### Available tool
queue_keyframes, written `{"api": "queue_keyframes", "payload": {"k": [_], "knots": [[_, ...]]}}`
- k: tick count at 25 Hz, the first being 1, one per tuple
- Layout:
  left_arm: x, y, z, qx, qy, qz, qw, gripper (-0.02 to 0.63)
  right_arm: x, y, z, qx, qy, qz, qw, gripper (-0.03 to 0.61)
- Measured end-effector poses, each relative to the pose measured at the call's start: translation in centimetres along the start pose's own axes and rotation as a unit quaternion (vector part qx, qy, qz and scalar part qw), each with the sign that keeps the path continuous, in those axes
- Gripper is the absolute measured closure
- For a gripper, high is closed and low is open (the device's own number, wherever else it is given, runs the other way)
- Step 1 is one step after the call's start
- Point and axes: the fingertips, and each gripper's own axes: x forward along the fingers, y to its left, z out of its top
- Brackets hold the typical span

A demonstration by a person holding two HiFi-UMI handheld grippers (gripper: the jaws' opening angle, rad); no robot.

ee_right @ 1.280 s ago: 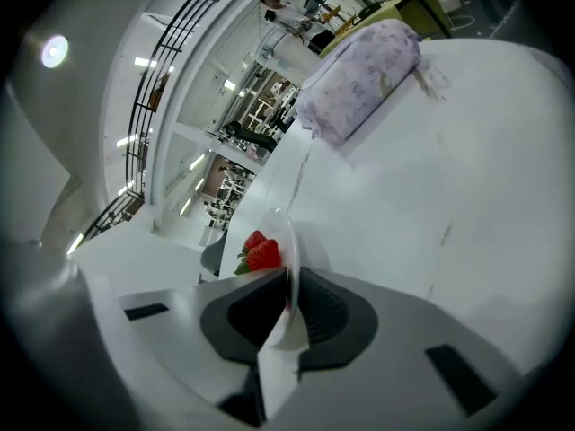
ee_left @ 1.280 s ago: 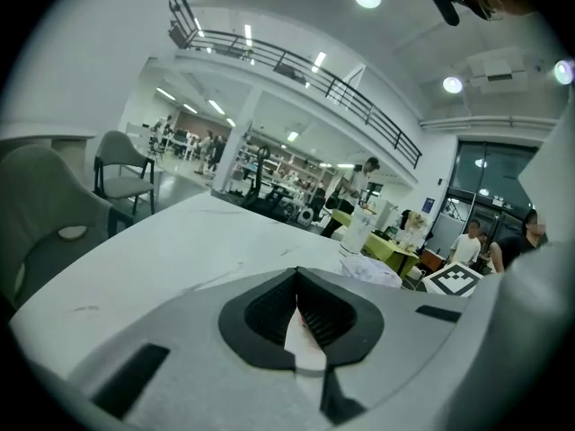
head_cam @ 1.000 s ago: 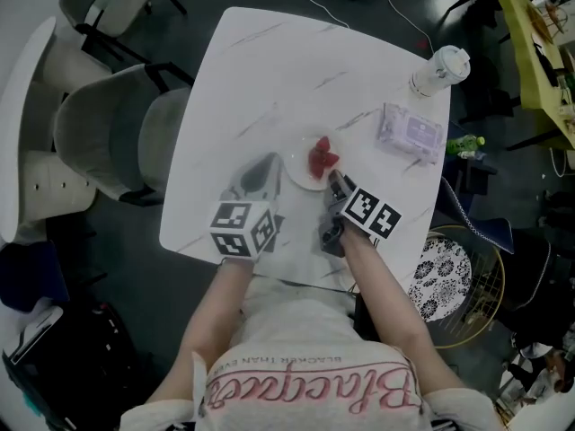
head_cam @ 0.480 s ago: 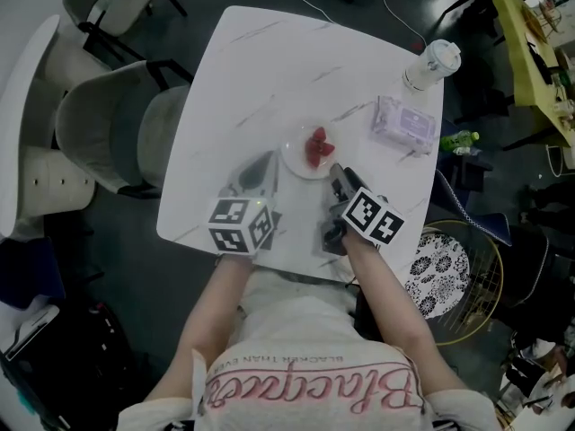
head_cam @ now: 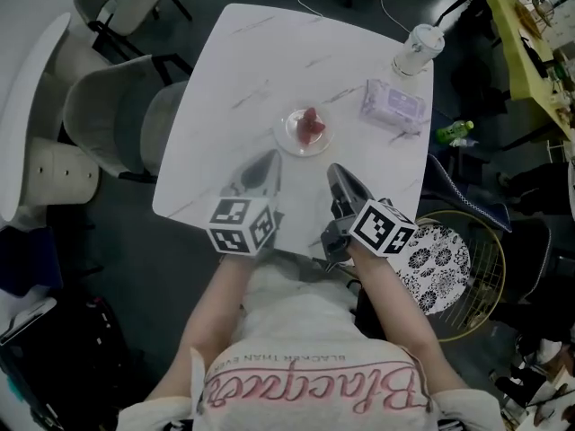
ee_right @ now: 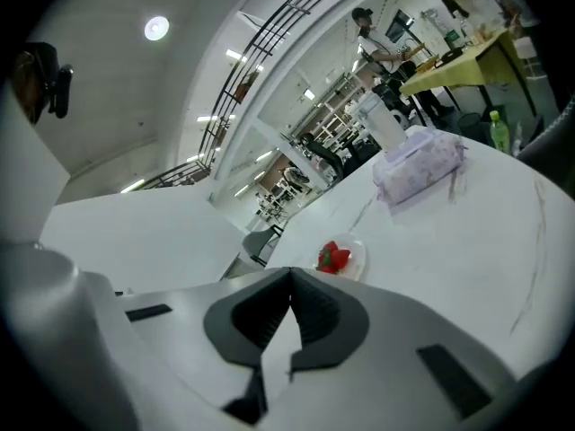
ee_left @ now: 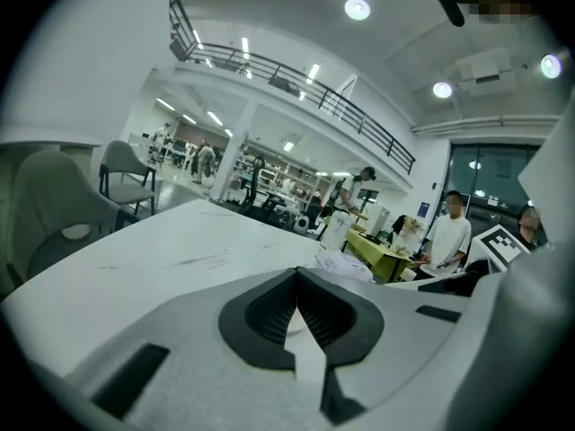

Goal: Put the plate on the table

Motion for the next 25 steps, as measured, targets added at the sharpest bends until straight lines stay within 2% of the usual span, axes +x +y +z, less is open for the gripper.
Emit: {"api": "queue_keyframes", "payload": {"k": [7,14,20,25], "knots": [[-3.2,-4.0,0.4,0.009,-0.028,-0.004,0.9996,0.612,-4.6,4.4,1.3,-0.077,-0.018,0.049,0.996,0.575],[-5.2,-7.6,1.8,0.049,-0.05,-0.026,0.9972,0.612,-8.1,6.1,2.0,-0.107,-0.052,0.061,0.991,0.576],[-6.1,-9.9,2.4,0.104,-0.066,-0.048,0.9912,0.612,-9.9,8.6,2.3,-0.198,-0.07,0.067,0.975,0.577],[-8.0,-11.5,4.0,0.132,-0.09,-0.06,0.9853,0.612,-11.3,11.4,2.5,-0.245,-0.088,0.08,0.962,0.576]]}}
